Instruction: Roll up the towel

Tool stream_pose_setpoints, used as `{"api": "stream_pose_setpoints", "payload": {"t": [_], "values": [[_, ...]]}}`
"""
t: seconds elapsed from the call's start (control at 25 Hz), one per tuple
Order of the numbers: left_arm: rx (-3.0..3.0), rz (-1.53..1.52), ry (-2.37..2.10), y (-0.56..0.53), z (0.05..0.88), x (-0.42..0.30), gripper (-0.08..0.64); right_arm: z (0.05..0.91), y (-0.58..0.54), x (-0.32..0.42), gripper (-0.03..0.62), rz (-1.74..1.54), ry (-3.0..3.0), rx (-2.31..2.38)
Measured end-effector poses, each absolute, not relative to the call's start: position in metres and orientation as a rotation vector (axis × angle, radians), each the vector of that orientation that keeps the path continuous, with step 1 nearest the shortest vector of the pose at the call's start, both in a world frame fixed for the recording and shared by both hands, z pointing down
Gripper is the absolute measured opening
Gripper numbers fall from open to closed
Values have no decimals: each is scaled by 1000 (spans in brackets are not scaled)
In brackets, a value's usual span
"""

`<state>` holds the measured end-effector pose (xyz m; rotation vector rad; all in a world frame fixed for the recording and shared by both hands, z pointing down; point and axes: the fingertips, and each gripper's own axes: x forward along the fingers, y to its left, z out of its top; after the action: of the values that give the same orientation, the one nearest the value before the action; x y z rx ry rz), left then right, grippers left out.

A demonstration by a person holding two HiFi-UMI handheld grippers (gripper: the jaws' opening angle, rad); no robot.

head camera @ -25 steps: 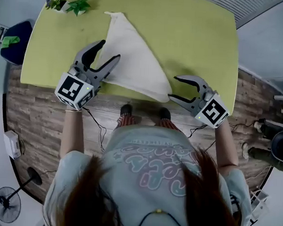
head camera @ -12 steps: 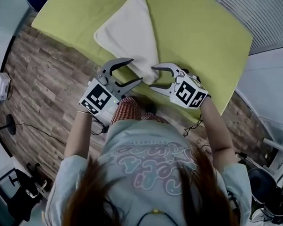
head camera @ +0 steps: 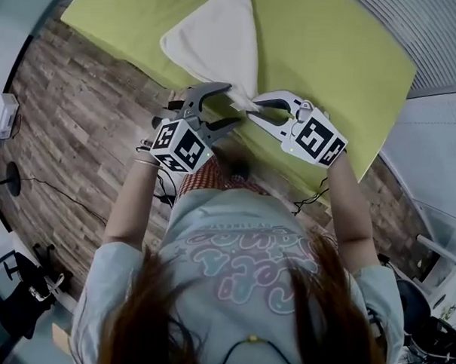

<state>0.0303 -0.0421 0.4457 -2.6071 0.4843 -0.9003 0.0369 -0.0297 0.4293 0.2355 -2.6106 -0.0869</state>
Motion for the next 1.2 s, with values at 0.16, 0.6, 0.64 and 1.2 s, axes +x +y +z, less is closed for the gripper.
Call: {"api": "stream_pose_setpoints", "payload": {"t": [0.16, 0.6, 0.64, 1.2], "values": [[-2487, -900, 475, -51, 446, 41, 290, 421, -16, 35, 60, -95, -2590, 134], [-2699, -778, 578, -23, 436, 51, 91, 388, 3, 46, 63, -3, -2696, 142], [-2792, -769, 611, -25, 436, 45, 84, 387, -3, 44, 70, -12, -2716, 182], [-3398, -1169, 216, -52, 452, 39, 69, 422, -4, 30, 193, -779, -2351, 169]]}}
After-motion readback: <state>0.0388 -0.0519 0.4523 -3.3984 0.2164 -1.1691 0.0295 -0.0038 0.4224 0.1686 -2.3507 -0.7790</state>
